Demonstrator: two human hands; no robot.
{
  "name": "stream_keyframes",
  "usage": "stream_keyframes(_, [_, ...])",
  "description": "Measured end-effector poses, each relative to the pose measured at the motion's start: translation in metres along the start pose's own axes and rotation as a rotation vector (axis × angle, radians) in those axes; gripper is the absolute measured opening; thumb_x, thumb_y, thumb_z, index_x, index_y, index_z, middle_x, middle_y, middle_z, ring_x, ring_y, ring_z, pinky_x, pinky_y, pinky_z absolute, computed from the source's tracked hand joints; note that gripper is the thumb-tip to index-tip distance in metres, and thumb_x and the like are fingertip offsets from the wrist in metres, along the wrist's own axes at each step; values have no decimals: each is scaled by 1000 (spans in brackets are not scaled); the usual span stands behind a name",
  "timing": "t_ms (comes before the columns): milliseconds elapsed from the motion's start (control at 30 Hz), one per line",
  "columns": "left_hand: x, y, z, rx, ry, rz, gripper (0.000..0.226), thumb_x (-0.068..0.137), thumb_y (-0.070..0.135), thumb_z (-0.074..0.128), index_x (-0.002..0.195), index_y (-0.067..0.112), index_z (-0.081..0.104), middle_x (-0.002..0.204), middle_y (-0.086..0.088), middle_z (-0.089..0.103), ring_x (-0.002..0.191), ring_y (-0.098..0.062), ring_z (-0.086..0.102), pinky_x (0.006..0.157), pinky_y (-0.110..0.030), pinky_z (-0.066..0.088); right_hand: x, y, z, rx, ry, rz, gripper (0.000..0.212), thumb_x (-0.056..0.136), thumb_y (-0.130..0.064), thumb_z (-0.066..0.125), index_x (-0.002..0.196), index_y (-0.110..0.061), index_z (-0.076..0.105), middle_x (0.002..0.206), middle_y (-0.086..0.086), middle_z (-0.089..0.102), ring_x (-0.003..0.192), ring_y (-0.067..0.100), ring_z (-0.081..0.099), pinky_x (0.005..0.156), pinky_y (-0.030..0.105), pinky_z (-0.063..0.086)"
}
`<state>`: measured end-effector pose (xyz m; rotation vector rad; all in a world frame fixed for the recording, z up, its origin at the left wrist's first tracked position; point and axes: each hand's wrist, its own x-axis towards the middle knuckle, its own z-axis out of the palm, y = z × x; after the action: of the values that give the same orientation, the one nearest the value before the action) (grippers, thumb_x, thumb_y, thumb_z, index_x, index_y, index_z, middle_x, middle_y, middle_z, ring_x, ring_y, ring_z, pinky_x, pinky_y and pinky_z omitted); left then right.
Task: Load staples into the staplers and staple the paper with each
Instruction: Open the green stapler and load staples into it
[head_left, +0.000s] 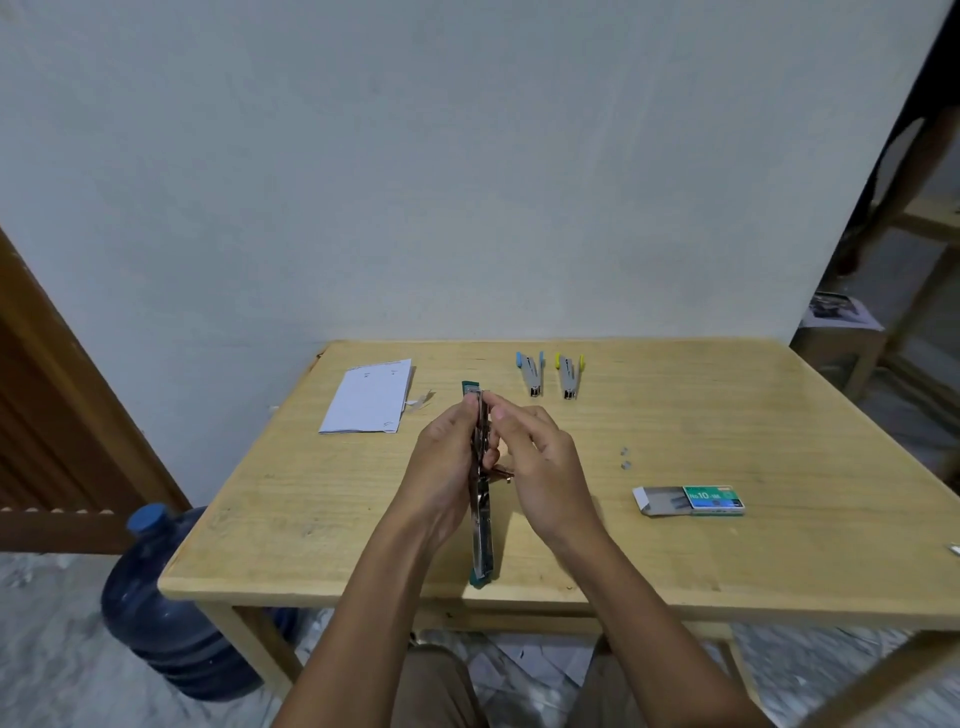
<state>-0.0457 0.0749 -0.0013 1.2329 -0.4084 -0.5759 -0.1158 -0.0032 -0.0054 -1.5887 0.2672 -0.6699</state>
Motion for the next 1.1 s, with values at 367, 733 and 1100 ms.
stream_keyframes(367, [2, -4, -3, 94, 34, 15, 38, 103, 39, 44, 82, 14, 64, 65, -3, 49, 55, -14, 40, 74, -41, 35, -5, -13, -9, -124, -8, 90, 35, 99, -36, 51, 97, -11, 76, 95, 3, 63, 76, -9, 57, 79, 22, 47])
stream_keyframes(733, [3, 4, 9, 386, 110, 65, 33, 102, 36, 48, 87, 13, 66, 59, 7, 56, 50, -8, 49, 52, -25, 44, 9, -6, -2, 518, 208, 436, 36, 104, -31, 38, 105, -11, 68, 105, 9, 69, 95, 17, 67, 75, 31, 56])
stream_keyframes(1100, [15, 21, 29, 1208, 73, 338, 27, 101, 33, 48, 93, 12, 64, 80, -5, 66, 73, -23, 64, 64, -38, 51, 17, -1, 3, 1088, 280, 756, 36, 104, -22, 39, 92, -7, 69, 80, 7, 71, 80, 19, 65, 85, 28, 50])
